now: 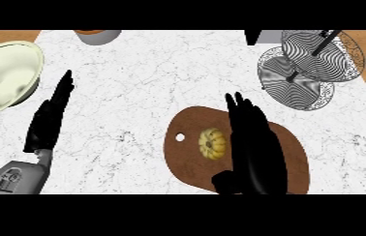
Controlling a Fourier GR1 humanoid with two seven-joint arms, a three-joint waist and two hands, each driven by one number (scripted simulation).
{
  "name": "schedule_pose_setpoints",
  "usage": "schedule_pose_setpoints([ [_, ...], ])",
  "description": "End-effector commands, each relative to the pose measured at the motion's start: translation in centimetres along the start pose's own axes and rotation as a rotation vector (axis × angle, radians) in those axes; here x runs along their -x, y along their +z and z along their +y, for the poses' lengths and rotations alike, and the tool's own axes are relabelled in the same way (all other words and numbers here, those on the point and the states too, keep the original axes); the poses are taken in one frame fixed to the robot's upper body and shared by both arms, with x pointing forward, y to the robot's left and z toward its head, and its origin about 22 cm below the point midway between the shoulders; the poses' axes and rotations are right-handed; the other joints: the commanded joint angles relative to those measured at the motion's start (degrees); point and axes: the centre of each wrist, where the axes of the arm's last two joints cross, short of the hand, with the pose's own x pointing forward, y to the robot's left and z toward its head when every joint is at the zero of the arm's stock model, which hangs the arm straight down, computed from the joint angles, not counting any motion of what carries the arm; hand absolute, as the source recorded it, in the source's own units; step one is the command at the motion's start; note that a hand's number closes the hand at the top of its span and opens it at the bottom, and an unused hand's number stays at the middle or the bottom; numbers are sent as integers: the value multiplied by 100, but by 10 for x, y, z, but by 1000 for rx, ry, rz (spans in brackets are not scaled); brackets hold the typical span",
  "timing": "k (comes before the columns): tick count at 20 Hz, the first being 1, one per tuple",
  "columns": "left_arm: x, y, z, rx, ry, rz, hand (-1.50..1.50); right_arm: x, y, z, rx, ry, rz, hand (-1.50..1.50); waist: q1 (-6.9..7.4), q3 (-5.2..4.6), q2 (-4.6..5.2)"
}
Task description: Pick the squash from the cutting board and place it in the tiered basket
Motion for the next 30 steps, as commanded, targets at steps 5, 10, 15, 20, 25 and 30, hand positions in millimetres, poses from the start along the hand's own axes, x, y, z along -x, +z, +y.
schedule_pose_setpoints([
  [5,0,3,-9,-9,20,3,0,-38,-15,22,-80,172,281,-150,-17,11,-9],
  [10,-4,-3,-2,6,7,5,0,-41,-20,22,-105,199,288,-150,-67,17,-3],
  [15,2,13,4,-12,4,2,0,-36,-15,45,-112,241,287,-150,-24,24,-18],
  [20,7,2,-7,-13,4,20,0,-44,6,61,-54,319,269,-150,-95,19,-10],
  [25,-11,-4,-4,-5,13,-8,0,-45,-4,61,-50,355,266,-150,-59,24,-7],
  [30,1,5,4,1,-2,-4,0,-44,-21,63,-46,342,299,-150,2,23,3],
])
